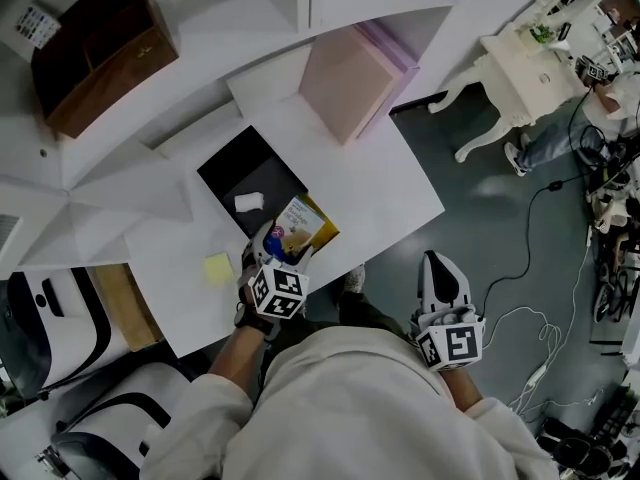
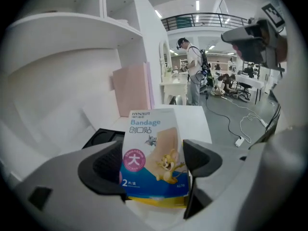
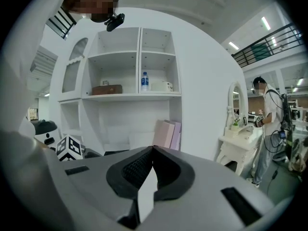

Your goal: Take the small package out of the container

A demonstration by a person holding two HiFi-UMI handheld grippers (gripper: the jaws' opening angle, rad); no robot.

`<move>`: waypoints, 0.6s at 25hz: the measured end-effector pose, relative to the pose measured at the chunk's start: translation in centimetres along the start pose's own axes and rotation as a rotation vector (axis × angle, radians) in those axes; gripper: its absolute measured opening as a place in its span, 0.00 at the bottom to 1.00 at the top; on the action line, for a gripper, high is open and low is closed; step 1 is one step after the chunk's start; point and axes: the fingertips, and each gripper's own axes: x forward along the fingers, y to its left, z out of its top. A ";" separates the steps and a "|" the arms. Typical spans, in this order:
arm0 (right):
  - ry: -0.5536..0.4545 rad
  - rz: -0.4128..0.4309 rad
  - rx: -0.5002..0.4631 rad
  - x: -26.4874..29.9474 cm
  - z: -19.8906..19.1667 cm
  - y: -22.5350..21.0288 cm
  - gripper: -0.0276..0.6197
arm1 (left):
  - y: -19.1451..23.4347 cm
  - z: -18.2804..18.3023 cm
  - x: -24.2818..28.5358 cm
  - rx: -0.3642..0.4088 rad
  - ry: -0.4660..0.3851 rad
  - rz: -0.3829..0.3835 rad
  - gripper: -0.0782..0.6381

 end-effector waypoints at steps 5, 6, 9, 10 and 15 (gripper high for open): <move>-0.031 0.019 -0.005 0.0 0.9 1.3 0.08 | 1.5 3.5 -4.1 -0.006 -0.105 0.055 0.66; -0.036 0.021 -0.006 0.0 1.0 1.5 0.08 | 1.8 4.1 -4.9 -0.004 -0.124 0.066 0.66; -0.049 0.028 -0.010 0.0 1.6 2.3 0.08 | 2.6 6.0 -7.3 0.002 -0.183 0.099 0.66; -0.054 0.031 -0.012 0.1 1.8 2.6 0.08 | 2.8 6.6 -8.0 0.004 -0.202 0.109 0.66; -0.077 0.048 -0.027 0.0 2.7 3.7 0.08 | 3.7 9.4 -11.3 0.017 -0.288 0.149 0.67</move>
